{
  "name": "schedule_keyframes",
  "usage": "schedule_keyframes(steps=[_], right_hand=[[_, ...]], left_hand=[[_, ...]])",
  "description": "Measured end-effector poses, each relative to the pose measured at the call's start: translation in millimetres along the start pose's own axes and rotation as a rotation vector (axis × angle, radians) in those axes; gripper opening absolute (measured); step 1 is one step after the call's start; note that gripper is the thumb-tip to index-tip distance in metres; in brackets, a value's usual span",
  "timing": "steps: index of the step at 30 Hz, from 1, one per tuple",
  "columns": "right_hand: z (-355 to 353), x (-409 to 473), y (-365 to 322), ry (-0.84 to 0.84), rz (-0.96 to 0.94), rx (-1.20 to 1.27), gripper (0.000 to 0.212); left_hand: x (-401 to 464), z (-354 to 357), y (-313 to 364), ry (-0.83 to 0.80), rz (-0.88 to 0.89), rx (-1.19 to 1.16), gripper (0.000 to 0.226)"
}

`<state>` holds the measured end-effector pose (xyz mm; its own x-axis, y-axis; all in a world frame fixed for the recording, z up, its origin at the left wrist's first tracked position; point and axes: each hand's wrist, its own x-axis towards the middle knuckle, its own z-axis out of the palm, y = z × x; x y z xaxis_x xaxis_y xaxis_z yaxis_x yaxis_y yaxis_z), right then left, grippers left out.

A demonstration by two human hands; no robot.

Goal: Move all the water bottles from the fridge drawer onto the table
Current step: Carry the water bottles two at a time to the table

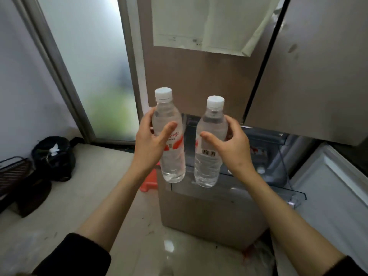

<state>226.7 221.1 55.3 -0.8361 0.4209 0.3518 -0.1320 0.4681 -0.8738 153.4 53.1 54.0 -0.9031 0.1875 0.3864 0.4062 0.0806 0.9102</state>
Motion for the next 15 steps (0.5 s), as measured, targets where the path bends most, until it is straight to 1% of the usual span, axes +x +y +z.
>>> schedule_keyframes(steps=[2,3,4,6,7,9,11,15], right_hand=[[9,-19,-11,-0.046,-0.003,0.026,0.06],[16,-30,-16,-0.083,-0.006,0.026,0.058],[24,-40,-22,-0.127,-0.013,0.017,0.061],[44,-59,-30,-0.211,-0.032,0.005,0.074],[55,-68,-34,-0.251,-0.043,0.008,0.074],[80,-83,-45,-0.326,-0.059,0.022,0.065],[110,-99,-59,-0.394,-0.08,0.032,0.061],[180,-140,-95,-0.531,-0.152,0.049,0.068]], left_hand=[[-25,-20,2,0.031,-0.033,0.014,0.062],[-37,-32,1,0.049,-0.048,0.043,0.065],[-48,-44,1,0.067,-0.065,0.073,0.069],[-71,-71,2,0.117,-0.092,0.124,0.068],[-82,-86,2,0.148,-0.1,0.145,0.066],[-105,-119,3,0.211,-0.117,0.176,0.061],[-129,-156,4,0.267,-0.136,0.188,0.053],[-178,-235,5,0.412,-0.195,0.223,0.057]])
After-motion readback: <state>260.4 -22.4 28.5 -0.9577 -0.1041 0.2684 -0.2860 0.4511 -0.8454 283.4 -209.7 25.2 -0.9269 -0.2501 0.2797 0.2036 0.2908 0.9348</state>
